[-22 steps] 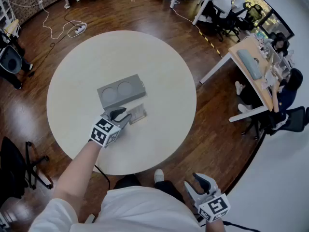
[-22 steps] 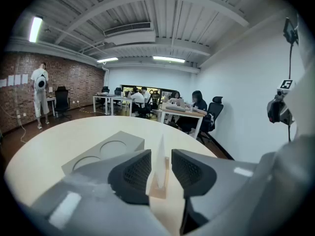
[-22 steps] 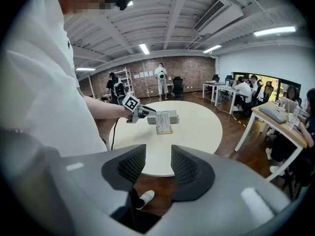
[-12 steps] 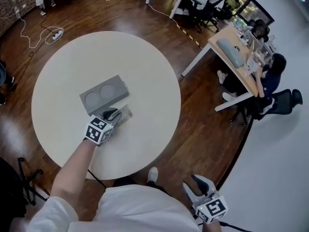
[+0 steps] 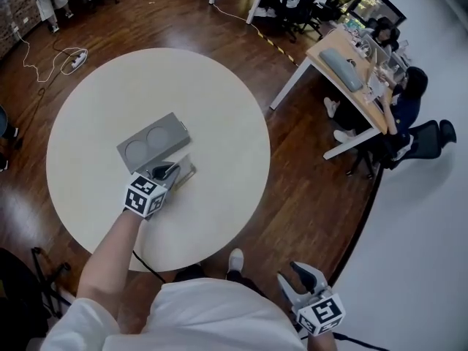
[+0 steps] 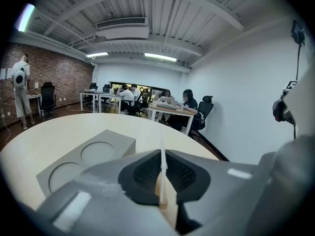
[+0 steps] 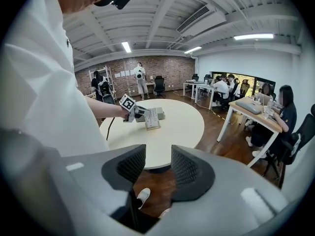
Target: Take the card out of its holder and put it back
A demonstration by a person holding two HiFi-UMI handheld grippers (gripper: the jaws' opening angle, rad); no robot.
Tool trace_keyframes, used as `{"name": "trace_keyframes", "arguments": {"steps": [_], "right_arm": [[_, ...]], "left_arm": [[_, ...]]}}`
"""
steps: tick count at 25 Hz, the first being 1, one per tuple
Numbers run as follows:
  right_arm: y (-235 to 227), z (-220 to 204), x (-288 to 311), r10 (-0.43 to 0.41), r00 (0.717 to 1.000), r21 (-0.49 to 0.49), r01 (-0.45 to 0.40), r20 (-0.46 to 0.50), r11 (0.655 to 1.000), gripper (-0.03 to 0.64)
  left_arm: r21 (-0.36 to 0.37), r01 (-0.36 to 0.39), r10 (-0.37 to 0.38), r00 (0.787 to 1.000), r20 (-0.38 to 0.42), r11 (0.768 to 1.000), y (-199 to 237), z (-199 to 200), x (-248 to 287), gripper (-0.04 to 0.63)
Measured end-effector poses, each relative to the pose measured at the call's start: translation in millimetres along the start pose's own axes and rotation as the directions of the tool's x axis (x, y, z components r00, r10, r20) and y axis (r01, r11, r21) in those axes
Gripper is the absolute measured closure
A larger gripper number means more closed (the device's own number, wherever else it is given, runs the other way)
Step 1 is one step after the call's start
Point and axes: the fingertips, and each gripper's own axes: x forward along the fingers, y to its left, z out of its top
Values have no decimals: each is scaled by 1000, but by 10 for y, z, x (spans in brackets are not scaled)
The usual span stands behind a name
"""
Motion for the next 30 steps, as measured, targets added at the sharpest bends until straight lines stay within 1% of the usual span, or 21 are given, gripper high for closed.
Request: {"name": "trace_keyframes", "arguments": {"steps": [5, 8, 13, 15, 18, 21, 24, 27, 30], "right_arm": [[25, 25, 21, 18, 1000, -9, -18, 12, 1000, 451], [-17, 8, 34, 55, 998, -28, -54, 18, 998, 451], [-81, 2, 6, 150, 988, -88, -146, 35, 985, 451], [-92, 14, -9, 192, 980, -119, -185, 45, 975, 451], [-193, -41, -53, 251, 967, -158, -241, 42, 957, 451], [-262, -99, -102, 303, 952, -193, -290, 42, 937, 451], [-240, -190, -184, 357, 934, -228, -341, 31, 912, 451], [-248, -324, -262, 416, 909, -258, -401, 5, 879, 451], [-226, -416, -297, 476, 879, -296, -461, -23, 837, 451]], "left_arm": [[13, -11, 11, 999, 48, 1000, 7, 221, -190, 580], [16, -42, 41, 995, 93, 999, -24, 436, -355, 580], [4, -134, 131, 978, 162, 991, -217, 683, -851, 580], [-2, -182, 180, 967, 180, 983, -297, 711, -1114, 580], [-32, -253, 255, 948, 192, 967, -494, 662, -1477, 580], [-79, -324, 334, 923, 191, 943, -731, 486, -1875, 580], [-144, -395, 417, 890, 186, 907, -1022, 236, -2331, 580], [-224, -458, 498, 849, 178, 860, -1408, -28, -2707, 580], [-286, -517, 573, 804, 161, 807, -1797, -307, -3020, 580]]}}
